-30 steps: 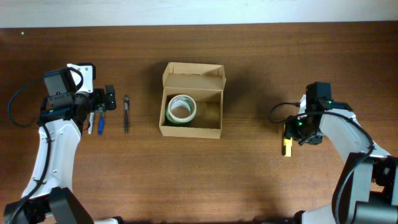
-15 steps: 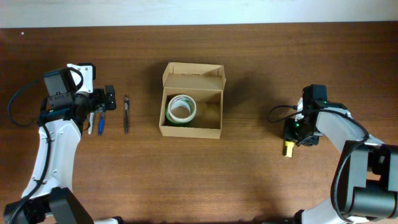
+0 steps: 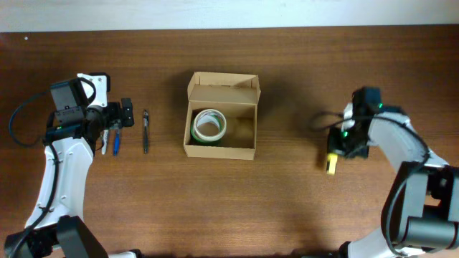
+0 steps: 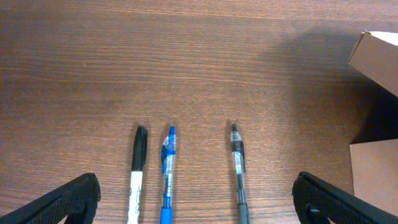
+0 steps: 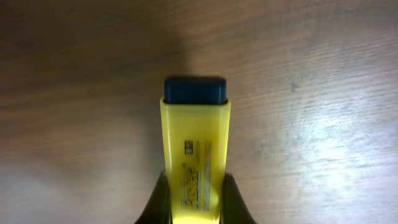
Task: Pack container
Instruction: 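Place the yellow highlighter into the box beside the tapes, release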
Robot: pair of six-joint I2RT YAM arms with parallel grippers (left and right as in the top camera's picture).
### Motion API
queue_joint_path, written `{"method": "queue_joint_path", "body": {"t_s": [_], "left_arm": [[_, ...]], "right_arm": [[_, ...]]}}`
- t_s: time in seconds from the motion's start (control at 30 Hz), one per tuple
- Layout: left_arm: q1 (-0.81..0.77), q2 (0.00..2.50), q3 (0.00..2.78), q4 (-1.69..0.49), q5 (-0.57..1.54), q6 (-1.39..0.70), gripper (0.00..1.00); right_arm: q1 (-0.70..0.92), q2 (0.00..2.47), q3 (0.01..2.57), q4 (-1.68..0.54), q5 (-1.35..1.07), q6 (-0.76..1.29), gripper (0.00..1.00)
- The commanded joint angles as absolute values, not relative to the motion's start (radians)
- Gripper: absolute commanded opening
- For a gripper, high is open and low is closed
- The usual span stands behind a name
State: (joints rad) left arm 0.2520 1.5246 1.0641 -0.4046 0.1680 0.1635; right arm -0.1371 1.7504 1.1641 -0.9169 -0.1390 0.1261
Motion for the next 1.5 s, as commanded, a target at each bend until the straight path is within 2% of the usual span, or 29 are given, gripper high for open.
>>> {"method": "queue_joint_path", "body": {"t_s": [0.0,0.17,0.3,0.43,0.6,0.83,1.03,1.47], "left_arm": [[0.257,1.530,1.084,-0.406,0.168,0.158,0.99],[0.257,1.530,1.084,-0.406,0.168,0.158,0.99],[0.257,1.530,1.084,-0.406,0.168,0.158,0.99],[0.257,1.530,1.084,-0.406,0.168,0.158,0.99],[0.257,1.530,1.084,-0.406,0.168,0.158,0.99],[0.257,1.530,1.084,-0.406,0.168,0.158,0.99],[0.257,1.530,1.084,-0.406,0.168,0.158,0.99],[0.257,1.530,1.084,-0.406,0.168,0.158,0.99]], "right_arm": [[-0.110,1.641,1.373,-0.991,-0.210,0.101,0.04],[0.008,1.580,1.698,-1.158,-0.220,-0.057,0.04],[0.196,1.577,1.880,-1.227,-0.225,-0.307,0.04],[0.382,1.591,1.877,-1.168,-0.224,-0.551,0.04],[0.527,1.700,1.843,-1.060,-0.226,-0.652,0.04],[0.609,1.942,1.843,-1.021,-0.218,-0.756,0.04],[0.627,2.091,1.843,-1.041,-0.170,-0.764,0.04],[0.635,2.133,1.840,-1.132,-0.200,-0.771,0.04]]}}
